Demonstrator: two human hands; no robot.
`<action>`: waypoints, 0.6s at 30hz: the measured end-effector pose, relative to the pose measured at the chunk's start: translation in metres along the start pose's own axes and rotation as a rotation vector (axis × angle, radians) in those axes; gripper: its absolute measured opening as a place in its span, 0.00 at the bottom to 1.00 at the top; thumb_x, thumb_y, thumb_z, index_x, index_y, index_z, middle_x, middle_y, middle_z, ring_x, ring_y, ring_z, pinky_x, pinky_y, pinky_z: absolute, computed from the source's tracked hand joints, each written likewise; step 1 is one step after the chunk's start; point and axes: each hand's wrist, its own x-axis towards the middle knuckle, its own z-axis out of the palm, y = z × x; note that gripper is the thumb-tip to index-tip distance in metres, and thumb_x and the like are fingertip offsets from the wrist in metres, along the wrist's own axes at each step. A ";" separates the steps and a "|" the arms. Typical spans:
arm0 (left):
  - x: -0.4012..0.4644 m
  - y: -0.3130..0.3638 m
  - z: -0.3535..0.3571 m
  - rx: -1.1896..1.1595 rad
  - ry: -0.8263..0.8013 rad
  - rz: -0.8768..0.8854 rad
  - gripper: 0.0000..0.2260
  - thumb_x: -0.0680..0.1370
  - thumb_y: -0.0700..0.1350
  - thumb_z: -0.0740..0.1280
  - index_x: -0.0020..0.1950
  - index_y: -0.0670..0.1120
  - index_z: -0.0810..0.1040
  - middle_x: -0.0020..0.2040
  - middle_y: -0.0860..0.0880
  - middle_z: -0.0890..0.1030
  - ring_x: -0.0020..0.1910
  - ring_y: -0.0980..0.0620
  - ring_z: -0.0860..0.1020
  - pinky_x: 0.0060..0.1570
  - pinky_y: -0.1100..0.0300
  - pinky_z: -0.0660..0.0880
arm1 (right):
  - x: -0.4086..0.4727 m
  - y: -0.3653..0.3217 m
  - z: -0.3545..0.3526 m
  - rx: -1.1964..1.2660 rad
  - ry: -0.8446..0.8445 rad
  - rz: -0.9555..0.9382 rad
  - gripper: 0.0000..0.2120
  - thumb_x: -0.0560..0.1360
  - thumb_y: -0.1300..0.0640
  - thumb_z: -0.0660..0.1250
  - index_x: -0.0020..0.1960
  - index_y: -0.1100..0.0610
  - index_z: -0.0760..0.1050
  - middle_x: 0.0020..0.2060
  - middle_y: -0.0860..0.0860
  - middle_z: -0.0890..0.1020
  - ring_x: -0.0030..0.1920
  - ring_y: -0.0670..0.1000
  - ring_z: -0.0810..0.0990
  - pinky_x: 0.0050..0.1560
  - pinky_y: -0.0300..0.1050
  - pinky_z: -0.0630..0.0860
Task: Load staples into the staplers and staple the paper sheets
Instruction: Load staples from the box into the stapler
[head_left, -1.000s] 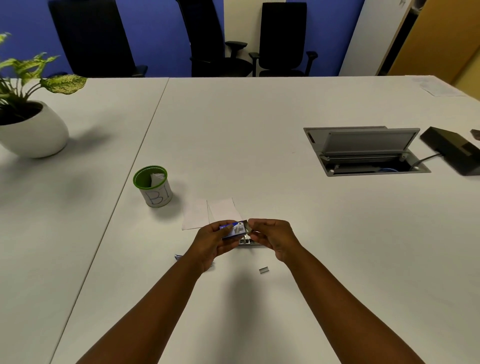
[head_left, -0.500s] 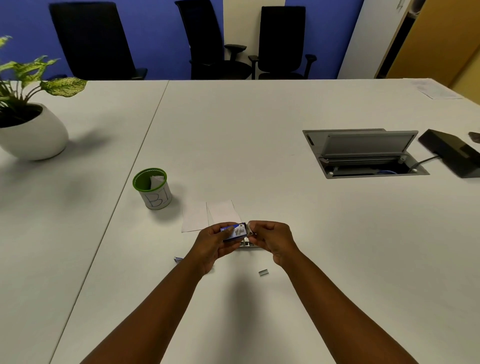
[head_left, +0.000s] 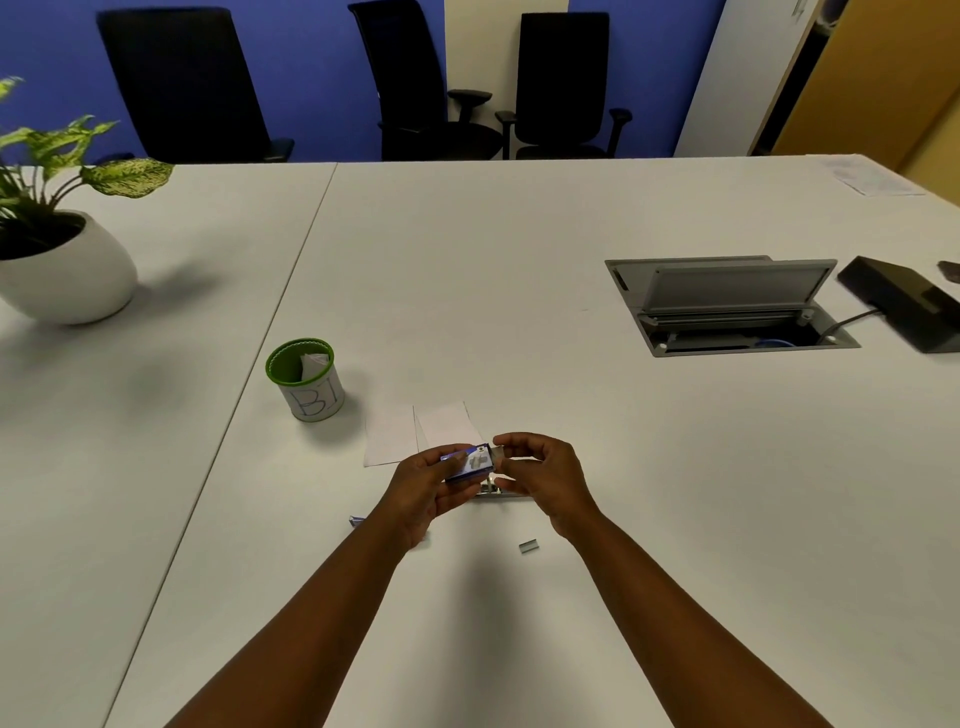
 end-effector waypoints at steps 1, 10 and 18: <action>0.000 0.000 0.001 0.012 -0.004 0.002 0.07 0.77 0.37 0.63 0.53 0.39 0.78 0.49 0.40 0.81 0.44 0.45 0.82 0.36 0.63 0.81 | 0.000 0.001 0.001 -0.033 0.017 -0.011 0.08 0.69 0.66 0.71 0.43 0.55 0.79 0.41 0.55 0.82 0.38 0.51 0.82 0.35 0.37 0.81; -0.001 0.000 -0.001 0.035 -0.001 0.013 0.06 0.77 0.37 0.63 0.51 0.41 0.79 0.47 0.42 0.82 0.44 0.46 0.82 0.39 0.62 0.81 | 0.000 -0.004 0.001 0.196 -0.001 0.193 0.07 0.75 0.67 0.64 0.49 0.60 0.80 0.43 0.57 0.82 0.38 0.51 0.81 0.36 0.36 0.81; -0.001 -0.002 0.001 0.057 -0.027 0.016 0.06 0.77 0.37 0.64 0.52 0.42 0.78 0.48 0.43 0.82 0.45 0.45 0.81 0.38 0.62 0.82 | 0.001 -0.001 0.005 0.112 0.193 0.159 0.07 0.70 0.69 0.70 0.48 0.66 0.79 0.38 0.57 0.81 0.33 0.50 0.81 0.31 0.34 0.80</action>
